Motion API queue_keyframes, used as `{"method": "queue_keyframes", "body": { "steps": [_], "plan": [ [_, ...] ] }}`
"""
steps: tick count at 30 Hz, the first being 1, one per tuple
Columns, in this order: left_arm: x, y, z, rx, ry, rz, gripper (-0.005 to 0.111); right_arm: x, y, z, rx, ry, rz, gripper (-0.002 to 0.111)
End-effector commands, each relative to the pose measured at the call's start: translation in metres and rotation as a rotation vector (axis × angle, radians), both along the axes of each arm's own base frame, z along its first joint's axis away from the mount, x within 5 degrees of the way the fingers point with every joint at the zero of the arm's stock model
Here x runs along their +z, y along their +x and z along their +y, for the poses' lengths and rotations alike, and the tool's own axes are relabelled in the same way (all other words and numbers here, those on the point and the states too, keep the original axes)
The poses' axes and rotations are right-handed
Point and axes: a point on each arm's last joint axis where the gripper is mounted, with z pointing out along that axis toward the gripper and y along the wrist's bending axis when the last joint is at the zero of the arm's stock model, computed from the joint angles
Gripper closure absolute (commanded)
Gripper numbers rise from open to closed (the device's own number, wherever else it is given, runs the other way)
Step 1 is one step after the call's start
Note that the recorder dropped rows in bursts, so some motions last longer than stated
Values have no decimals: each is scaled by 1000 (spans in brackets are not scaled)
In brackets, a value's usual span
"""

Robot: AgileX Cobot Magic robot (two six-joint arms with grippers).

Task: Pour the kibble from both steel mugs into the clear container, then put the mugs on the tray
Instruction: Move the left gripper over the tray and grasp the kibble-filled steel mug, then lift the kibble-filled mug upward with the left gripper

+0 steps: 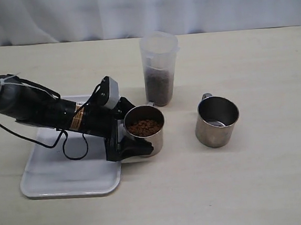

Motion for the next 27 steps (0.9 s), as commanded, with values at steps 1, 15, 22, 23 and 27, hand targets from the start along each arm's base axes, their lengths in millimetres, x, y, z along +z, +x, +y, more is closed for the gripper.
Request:
{"method": "queue_keyframes", "body": {
  "steps": [1,15,22,23,27],
  "plan": [
    [-1,3,-6,-7,-43,19,8,-2,0,0,1,-15,6,104],
    [-2,5,-11,8,-77,11,54,-2,0,0,1,-15,6,104],
    [-2,9,-10,56,-73,5,107,-2,0,0,1,-15,6,104],
    [-1,9,-11,55,-77,4,107,-2,0,0,1,-15,6,104],
    [3,6,-11,23,-115,17,107,-2,0,0,1,-15,6,104]
  ]
}}
